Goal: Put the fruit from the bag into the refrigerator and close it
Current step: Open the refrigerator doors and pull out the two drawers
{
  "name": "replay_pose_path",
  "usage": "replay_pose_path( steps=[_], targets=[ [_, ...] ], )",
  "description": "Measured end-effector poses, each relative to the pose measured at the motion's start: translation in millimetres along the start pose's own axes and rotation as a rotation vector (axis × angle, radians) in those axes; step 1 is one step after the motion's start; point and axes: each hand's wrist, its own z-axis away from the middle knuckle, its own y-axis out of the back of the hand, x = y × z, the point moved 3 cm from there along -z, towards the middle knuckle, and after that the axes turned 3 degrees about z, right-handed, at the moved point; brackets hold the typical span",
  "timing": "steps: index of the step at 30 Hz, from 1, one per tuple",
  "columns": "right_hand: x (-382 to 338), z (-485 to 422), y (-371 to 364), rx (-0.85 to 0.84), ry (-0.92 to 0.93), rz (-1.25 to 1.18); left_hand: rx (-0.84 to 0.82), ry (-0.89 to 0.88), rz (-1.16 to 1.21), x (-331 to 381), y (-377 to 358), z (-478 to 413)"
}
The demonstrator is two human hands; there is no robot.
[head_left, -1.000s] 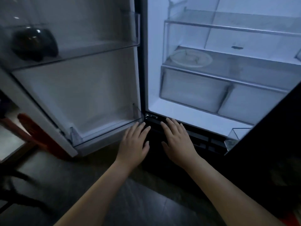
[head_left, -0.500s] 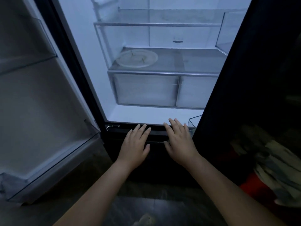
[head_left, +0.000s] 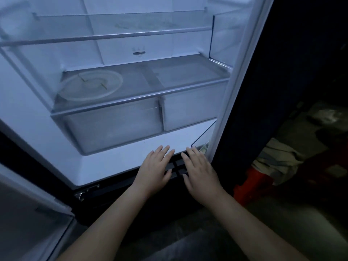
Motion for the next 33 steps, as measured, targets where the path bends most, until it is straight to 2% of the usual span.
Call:
replay_pose_path(
  steps=[10,21,33],
  targets=[
    [13,36,4,-0.041,-0.181,0.098,-0.086,-0.278,0.095,24,-25,-43],
    [40,99,5,-0.061,-0.401,0.106,-0.214,-0.643,0.198,85,-53,-64],
    [82,149,5,0.128,-0.59,-0.037,-0.238,-0.779,0.292,141,-74,-68]
  ],
)
